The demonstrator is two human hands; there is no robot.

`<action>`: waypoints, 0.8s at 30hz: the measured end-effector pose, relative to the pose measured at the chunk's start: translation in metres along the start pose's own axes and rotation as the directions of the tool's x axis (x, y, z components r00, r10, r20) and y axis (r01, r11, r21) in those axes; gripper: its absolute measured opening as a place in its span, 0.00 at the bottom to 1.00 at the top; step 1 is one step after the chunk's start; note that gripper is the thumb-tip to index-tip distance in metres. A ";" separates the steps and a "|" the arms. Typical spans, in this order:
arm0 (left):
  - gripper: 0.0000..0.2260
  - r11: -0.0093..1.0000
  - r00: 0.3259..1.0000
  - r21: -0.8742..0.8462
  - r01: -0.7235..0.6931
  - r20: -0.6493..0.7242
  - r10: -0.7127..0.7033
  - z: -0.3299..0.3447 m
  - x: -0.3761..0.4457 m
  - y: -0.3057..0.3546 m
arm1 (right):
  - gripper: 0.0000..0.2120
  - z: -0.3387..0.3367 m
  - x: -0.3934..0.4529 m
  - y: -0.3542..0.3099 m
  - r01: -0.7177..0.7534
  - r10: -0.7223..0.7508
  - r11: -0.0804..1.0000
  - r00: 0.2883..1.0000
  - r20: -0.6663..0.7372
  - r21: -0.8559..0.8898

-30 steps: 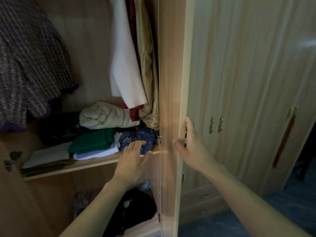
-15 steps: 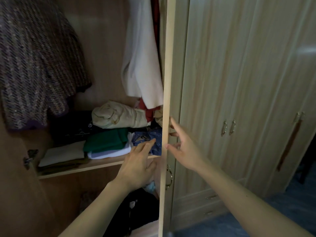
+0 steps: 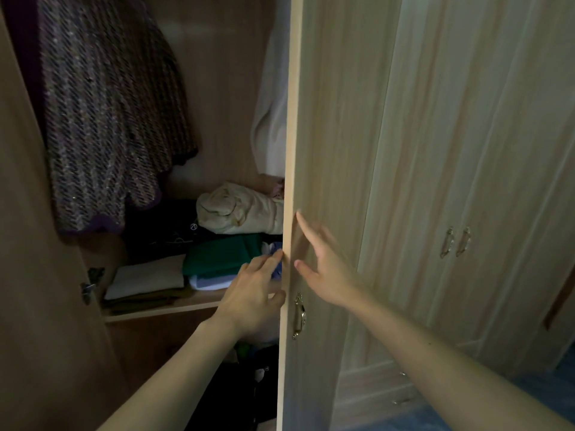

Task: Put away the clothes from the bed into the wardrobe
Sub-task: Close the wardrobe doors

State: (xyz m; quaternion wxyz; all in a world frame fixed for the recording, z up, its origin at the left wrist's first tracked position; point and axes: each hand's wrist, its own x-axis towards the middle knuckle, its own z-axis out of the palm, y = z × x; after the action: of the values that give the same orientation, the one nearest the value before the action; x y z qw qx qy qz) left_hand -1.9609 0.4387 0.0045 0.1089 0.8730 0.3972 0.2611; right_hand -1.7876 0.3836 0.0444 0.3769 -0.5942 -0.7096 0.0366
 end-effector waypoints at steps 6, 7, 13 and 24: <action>0.34 0.996 0.995 0.004 0.092 -0.030 -0.092 -0.006 0.014 -0.026 | 0.40 0.027 0.038 0.020 0.113 -0.112 0.993 0.992 -0.052 0.024; 0.34 0.994 0.993 0.018 0.111 -0.030 -0.110 -0.008 0.017 -0.027 | 0.40 0.031 0.046 0.024 0.136 -0.135 0.990 0.989 -0.058 0.024; 0.35 0.960 0.991 0.247 0.131 0.002 -0.136 -0.018 0.040 -0.042 | 0.36 0.046 0.088 0.042 0.285 -0.286 0.958 0.947 -0.148 -0.026; 0.32 0.928 0.990 0.346 0.140 -0.022 -0.142 -0.029 0.079 -0.057 | 0.43 0.064 0.127 0.062 0.249 -0.292 0.946 0.932 -0.212 -0.209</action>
State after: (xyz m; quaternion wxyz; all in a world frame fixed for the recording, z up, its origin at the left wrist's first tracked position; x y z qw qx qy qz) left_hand -1.9695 0.5350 0.0356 -0.0271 0.8482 0.4984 0.1771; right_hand -1.7750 0.5375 0.0305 0.4066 -0.5216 -0.7345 -0.1517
